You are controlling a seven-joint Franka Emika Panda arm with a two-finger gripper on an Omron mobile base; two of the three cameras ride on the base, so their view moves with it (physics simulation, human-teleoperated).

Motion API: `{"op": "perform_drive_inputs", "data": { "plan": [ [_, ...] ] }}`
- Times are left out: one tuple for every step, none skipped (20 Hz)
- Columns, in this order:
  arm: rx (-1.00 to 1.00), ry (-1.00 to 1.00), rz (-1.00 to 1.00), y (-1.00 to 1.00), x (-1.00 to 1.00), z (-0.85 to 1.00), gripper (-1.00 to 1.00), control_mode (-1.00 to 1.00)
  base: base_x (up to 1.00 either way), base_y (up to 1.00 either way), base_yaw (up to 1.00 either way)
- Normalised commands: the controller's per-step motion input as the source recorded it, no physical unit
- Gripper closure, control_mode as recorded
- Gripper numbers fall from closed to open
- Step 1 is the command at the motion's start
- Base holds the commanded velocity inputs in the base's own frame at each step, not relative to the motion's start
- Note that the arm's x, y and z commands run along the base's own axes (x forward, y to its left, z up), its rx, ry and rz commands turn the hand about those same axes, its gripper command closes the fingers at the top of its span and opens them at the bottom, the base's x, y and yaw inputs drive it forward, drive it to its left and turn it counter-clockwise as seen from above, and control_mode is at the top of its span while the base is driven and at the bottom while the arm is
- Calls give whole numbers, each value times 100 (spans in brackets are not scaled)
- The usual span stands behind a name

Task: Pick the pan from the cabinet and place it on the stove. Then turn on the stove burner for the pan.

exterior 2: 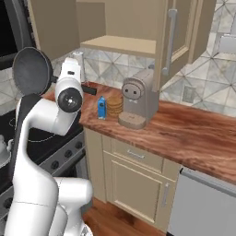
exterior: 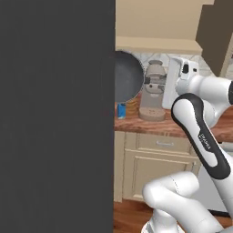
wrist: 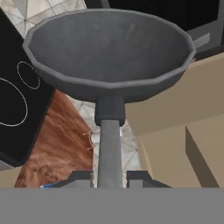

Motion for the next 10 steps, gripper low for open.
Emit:
{"op": "perform_drive_inputs", "data": {
  "plan": [
    [0, 0, 0, 0, 0, 0, 100, 100, -17, -44, 21],
    [0, 0, 0, 0, 0, 0, 100, 100, -32, -35, 22],
    [0, 0, 0, 0, 0, 0, 100, 100, -51, -35, 23],
    [0, 0, 0, 0, 0, 0, 100, 100, -55, -35, 25],
    [0, 0, 0, 0, 0, 0, 100, 100, -62, -32, 25],
    [0, 0, 0, 0, 0, 0, 100, 100, -57, -29, 25],
    [0, 0, 0, 0, 0, 0, 100, 100, -55, -23, 26],
    [0, 0, 0, 0, 0, 0, 100, 100, -54, -18, 27],
    [0, 0, 0, 0, 0, 0, 100, 100, -43, -14, 27],
    [0, 0, 0, 0, 0, 0, 100, 100, -42, -15, 27]
  ]
}}
